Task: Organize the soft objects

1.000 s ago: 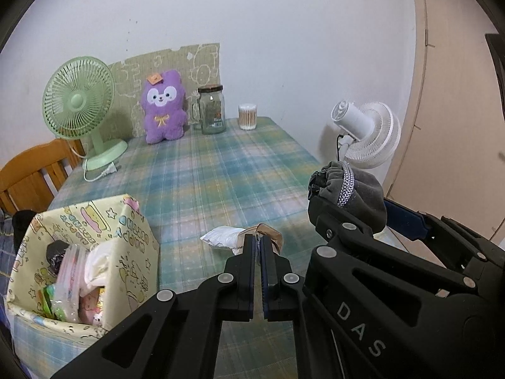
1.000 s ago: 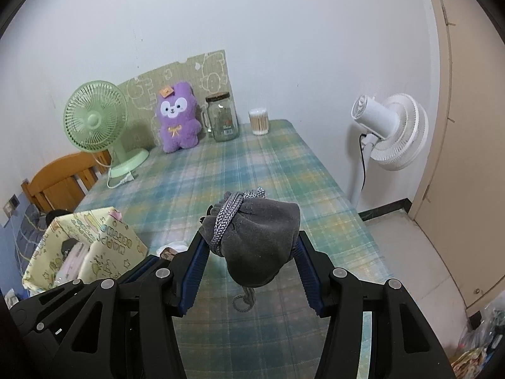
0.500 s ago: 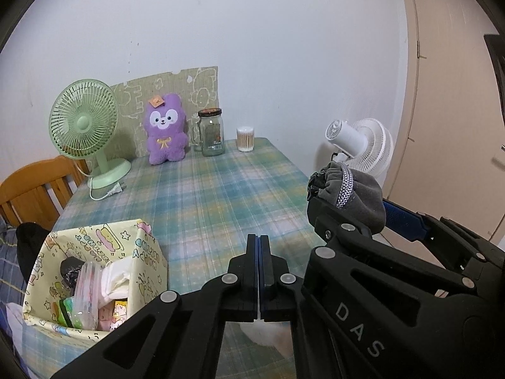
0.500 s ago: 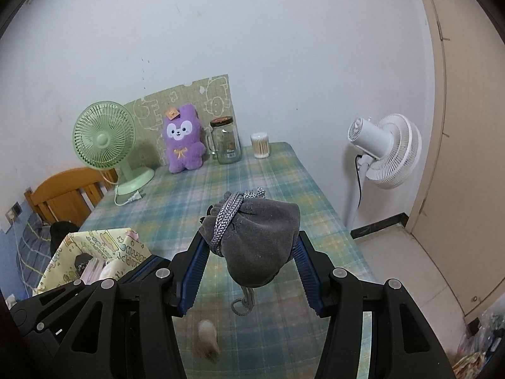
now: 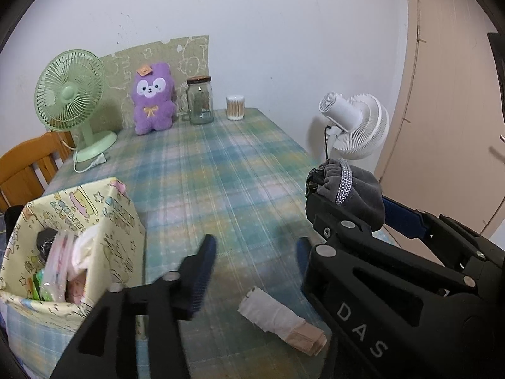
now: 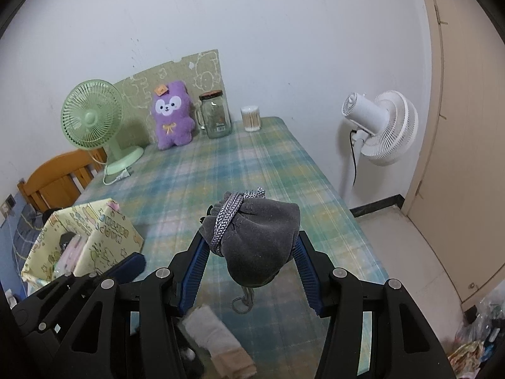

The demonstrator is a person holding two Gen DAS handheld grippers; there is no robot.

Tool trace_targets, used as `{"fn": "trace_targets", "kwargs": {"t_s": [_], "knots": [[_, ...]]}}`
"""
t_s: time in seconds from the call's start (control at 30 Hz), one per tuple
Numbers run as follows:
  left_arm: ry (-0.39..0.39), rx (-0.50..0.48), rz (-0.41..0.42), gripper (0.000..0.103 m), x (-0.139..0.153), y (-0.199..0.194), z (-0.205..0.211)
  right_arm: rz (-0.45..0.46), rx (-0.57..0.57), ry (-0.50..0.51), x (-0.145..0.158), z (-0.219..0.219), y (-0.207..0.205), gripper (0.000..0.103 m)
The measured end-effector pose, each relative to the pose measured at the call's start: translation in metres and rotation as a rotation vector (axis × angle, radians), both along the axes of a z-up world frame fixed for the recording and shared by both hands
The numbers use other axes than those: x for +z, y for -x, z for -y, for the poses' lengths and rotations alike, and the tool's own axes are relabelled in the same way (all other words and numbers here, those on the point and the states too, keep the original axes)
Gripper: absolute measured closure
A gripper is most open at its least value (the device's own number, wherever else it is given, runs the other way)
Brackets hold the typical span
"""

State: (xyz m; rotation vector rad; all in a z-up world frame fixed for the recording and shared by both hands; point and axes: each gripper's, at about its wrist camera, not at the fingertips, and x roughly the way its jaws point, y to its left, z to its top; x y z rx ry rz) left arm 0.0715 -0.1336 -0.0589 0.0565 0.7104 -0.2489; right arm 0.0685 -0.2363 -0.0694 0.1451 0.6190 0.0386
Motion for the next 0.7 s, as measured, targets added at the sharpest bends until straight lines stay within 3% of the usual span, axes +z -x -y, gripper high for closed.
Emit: {"fn": "trace_targets", "kwargs": {"t_s": [0.3, 0.7], "knots": [[0.004, -0.009, -0.033, 0.018, -0.016, 0.008, 0.009, -0.028, -0.003, -0.002, -0.018, 0.012, 0.007, 0.045], [-0.007, 0.0, -0.084, 0.017, -0.046, 0.016, 0.029, -0.079, -0.016, -0.001, -0.05, 0.031, 0.011, 0.045]]}}
